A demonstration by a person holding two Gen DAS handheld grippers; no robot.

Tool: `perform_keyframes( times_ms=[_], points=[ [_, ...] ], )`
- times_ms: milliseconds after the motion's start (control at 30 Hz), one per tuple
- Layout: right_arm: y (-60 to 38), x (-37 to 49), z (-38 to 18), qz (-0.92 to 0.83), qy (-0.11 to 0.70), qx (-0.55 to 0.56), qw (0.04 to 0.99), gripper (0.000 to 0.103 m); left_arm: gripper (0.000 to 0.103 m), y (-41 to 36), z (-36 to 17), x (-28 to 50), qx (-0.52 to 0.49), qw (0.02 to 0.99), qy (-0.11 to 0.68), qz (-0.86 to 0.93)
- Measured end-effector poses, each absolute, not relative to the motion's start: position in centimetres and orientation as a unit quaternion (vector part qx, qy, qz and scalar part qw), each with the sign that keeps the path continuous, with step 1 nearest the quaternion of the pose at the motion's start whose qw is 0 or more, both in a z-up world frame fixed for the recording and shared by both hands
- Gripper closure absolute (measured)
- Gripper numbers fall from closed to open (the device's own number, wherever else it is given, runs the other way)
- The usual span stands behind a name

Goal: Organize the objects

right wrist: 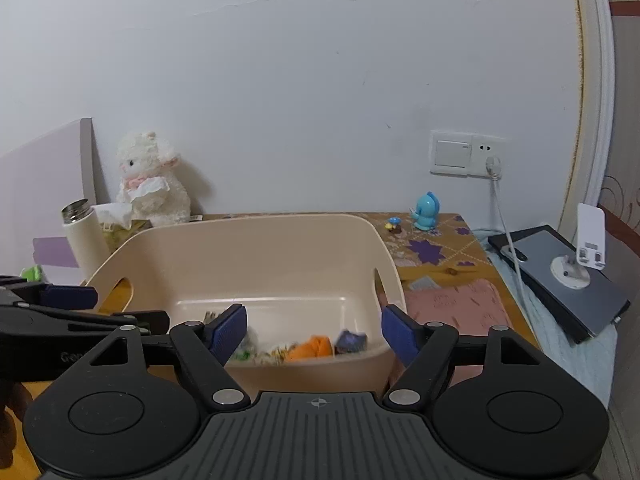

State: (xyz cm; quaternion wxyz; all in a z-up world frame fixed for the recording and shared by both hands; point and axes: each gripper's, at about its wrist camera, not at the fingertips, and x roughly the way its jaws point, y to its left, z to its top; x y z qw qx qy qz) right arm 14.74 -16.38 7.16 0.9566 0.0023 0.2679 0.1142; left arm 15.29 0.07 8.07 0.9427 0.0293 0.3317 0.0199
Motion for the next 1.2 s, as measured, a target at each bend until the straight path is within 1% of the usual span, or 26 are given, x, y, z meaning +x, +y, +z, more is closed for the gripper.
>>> perform_keyframes(
  times_ms=[267,667,1000,1200],
  points=[
    [-17.4,10.9,6.7,0.114,0.283,-0.015,0.952,0.024,0.024,0.1,7.4,11.6,0.030,0.941,0.337,0.006],
    [-18.1,7.1,5.9,0.124,0.305,-0.034,0.944,0.024,0.024,-0.2,6.4,6.8,0.031,0.937,0.348,-0.009],
    [-18.4,4.7,4.8,0.136,0.324,-0.051,0.935,0.024,0.024,-0.7,5.4,4.1,0.039,0.930,0.364,-0.017],
    [-18.9,3.6,4.5,0.136,0.334,-0.047,0.932,0.024,0.024,-0.6,4.7,3.3,0.027,0.925,0.378,-0.025]
  ],
)
